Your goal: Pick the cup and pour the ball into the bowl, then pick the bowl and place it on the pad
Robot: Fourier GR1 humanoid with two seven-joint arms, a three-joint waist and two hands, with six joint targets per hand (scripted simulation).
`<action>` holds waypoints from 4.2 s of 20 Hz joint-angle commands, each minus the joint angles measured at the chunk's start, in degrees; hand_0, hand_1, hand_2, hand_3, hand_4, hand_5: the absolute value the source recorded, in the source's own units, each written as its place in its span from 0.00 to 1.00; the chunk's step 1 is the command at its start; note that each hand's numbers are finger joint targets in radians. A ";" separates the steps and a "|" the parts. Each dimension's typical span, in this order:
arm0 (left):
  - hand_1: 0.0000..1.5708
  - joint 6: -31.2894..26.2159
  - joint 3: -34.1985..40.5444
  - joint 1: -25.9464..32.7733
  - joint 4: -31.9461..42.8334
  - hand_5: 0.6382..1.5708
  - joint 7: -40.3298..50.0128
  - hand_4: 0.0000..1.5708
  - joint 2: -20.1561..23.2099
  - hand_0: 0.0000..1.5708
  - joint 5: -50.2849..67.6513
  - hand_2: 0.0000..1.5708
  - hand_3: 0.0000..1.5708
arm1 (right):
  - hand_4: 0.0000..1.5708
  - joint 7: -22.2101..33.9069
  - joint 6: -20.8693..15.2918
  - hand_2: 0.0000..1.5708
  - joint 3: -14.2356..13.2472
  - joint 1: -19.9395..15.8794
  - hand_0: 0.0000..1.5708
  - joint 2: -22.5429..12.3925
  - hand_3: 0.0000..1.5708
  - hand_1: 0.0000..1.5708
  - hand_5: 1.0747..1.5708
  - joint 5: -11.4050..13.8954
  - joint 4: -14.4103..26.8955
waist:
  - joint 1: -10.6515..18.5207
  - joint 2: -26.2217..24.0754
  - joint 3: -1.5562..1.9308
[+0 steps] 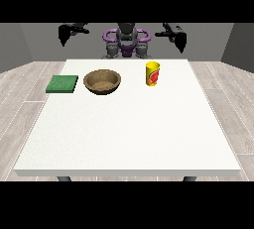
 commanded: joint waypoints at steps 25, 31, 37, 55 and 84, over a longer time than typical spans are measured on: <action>0.00 9.58 2.82 -18.30 48.75 0.95 -37.15 0.00 -4.26 0.00 -6.68 0.00 0.00 | 0.00 -11.62 5.17 0.00 -0.91 -4.50 0.00 -0.56 0.00 0.00 1.00 2.60 10.42 | -4.07 9.15 -0.01; 0.79 23.50 1.92 -18.56 49.50 0.70 -42.50 0.85 -3.19 0.79 -13.00 1.00 1.00 | 0.00 -10.11 5.84 0.00 -1.16 -6.46 0.00 -1.72 0.00 0.00 1.00 1.18 6.97 | -8.62 12.43 0.01; 0.84 30.06 1.00 -17.74 48.36 0.66 -41.00 0.94 -5.89 0.84 -15.54 1.00 1.00 | 0.00 -10.52 8.02 0.00 -3.58 -7.41 0.00 -5.00 0.00 0.00 1.00 0.05 8.76 | -9.10 12.51 0.00; 0.93 28.74 -11.81 -30.45 43.45 0.70 -2.37 1.00 12.45 0.93 -37.67 1.00 1.00 | 0.00 -11.62 9.98 0.00 -6.79 -6.16 0.00 -6.55 0.00 0.00 0.99 -0.03 24.52 | -2.34 -2.14 0.03; 0.97 11.12 -56.99 -48.62 53.95 0.64 34.03 0.96 -3.80 0.97 -98.15 1.00 1.00 | 0.00 -8.21 13.23 0.00 -7.07 -10.35 0.00 -9.60 0.00 0.00 1.00 -0.50 33.79 | -4.63 -10.61 0.06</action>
